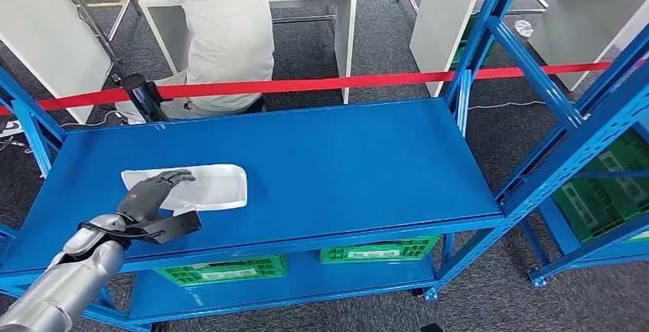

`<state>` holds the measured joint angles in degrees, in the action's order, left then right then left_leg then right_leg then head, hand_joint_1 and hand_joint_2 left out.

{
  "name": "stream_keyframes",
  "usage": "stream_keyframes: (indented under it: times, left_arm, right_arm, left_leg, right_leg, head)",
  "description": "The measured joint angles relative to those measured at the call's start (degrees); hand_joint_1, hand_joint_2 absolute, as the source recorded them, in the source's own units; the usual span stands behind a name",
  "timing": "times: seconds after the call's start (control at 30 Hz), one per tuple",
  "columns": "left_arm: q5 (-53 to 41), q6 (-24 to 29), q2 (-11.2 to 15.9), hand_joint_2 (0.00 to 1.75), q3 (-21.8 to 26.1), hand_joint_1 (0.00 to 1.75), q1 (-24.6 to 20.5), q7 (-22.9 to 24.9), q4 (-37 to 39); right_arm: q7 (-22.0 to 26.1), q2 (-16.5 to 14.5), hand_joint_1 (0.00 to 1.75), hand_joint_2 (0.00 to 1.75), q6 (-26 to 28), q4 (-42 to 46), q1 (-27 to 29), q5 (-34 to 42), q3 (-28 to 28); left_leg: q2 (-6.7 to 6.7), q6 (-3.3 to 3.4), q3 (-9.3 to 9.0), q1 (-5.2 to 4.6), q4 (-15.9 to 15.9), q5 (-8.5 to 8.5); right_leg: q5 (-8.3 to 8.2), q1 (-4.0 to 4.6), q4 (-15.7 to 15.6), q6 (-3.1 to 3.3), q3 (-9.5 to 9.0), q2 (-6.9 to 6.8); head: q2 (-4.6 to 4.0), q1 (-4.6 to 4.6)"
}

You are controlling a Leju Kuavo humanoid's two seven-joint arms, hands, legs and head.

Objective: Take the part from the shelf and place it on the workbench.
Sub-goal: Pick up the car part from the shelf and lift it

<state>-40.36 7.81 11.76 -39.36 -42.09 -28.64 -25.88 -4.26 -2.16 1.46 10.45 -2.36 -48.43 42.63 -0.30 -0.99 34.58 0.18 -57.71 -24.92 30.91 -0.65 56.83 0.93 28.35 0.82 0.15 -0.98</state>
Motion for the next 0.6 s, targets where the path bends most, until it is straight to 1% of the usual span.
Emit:
stream_keyframes:
  times: [0.33,0.6]
  left_arm:
    - [-0.8,-0.6,-0.1,1.75,0.0,1.75,-0.8,-2.5,0.7]
    - [-1.0,-0.5,-0.6,1.75,0.0,1.75,-1.5,-2.7,0.6]
  right_arm:
    - [0.1,0.0,0.00,1.75,0.1,0.0,-0.1,-0.2,0.3]
    - [0.4,0.0,0.00,1.75,0.1,0.0,-0.1,-0.2,1.0]
  left_leg:
    - [-0.01,-0.02,0.00,0.00,0.0,-0.01]
    - [0.00,-0.03,-0.13,0.00,0.0,-0.02]
  right_leg:
    - [0.01,0.00,0.0,0.00,-0.03,-0.01]
    - [0.01,0.01,0.0,0.01,-0.09,-0.01]
  head:
    - [0.00,0.01]
    - [0.00,0.00]
